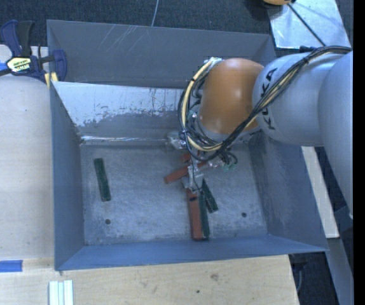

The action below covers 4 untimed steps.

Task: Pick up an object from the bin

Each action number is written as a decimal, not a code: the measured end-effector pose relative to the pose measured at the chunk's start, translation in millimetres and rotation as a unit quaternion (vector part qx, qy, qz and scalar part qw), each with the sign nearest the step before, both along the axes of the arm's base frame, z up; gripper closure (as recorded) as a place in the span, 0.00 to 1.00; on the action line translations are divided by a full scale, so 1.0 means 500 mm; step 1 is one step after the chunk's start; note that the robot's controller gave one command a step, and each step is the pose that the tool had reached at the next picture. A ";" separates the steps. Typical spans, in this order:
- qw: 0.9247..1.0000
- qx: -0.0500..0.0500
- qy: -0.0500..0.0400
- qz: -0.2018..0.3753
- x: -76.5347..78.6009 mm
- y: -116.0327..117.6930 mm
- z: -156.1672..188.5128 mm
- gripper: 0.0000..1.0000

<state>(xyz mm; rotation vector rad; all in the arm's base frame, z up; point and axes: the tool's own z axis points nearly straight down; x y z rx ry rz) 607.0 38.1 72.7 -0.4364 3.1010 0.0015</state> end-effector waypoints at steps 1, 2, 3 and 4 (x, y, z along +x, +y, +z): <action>1.000 0.000 -0.001 0.000 0.001 0.001 0.003 1.00; 1.000 0.000 0.000 -0.001 0.000 0.000 0.000 0.00; 1.000 0.000 0.001 -0.001 0.000 0.000 0.000 0.00; 0.995 -0.002 -0.001 0.100 -0.034 0.006 0.000 0.00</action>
Offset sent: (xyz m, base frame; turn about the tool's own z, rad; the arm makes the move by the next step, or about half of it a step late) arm 0.0000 0.0000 0.0000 0.0000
